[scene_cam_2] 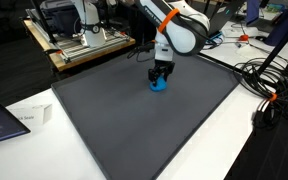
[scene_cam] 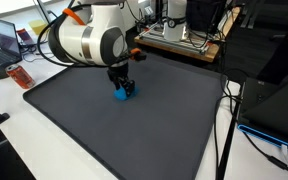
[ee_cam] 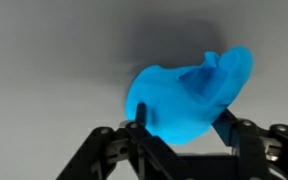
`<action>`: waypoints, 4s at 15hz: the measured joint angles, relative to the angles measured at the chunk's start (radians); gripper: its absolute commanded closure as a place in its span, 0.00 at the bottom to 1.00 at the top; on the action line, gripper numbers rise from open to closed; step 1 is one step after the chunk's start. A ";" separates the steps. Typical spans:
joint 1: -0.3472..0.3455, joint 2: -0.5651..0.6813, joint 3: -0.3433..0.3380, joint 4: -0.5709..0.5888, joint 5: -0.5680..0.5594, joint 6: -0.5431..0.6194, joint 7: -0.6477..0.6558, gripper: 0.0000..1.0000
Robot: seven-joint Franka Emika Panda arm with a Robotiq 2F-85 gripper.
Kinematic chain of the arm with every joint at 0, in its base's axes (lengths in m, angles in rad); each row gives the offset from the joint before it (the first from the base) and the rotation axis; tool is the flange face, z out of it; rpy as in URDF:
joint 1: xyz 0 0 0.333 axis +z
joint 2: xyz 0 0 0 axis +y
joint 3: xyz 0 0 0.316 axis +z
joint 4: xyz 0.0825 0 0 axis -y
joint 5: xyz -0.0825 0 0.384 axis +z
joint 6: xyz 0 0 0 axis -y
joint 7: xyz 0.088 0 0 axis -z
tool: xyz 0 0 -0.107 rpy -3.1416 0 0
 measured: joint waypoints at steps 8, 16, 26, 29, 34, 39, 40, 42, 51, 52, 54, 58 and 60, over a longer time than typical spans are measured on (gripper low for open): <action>0.007 -0.002 -0.005 -0.003 0.000 0.000 0.009 0.86; 0.008 -0.022 -0.029 -0.029 0.000 0.000 0.021 0.24; -0.020 -0.216 0.001 -0.276 0.000 0.002 0.158 0.00; -0.024 -0.273 0.030 -0.357 0.000 0.001 0.262 0.00; -0.033 -0.351 0.107 -0.424 0.000 0.001 0.428 0.00; -0.034 -0.410 0.127 -0.450 0.000 0.001 0.573 0.00; -0.034 -0.418 0.127 -0.455 0.000 0.001 0.610 0.00; -0.034 -0.428 0.125 -0.464 0.000 0.001 0.676 0.00; 0.029 -0.464 0.076 -0.475 0.000 -0.001 0.933 0.00; 0.035 -0.466 0.073 -0.476 0.000 -0.001 0.940 0.00; 0.037 -0.466 0.072 -0.476 0.000 -0.003 0.942 0.00; 0.098 -0.466 0.004 -0.464 0.000 -0.005 1.053 0.00; 0.156 -0.465 -0.049 -0.459 0.000 -0.004 1.136 0.00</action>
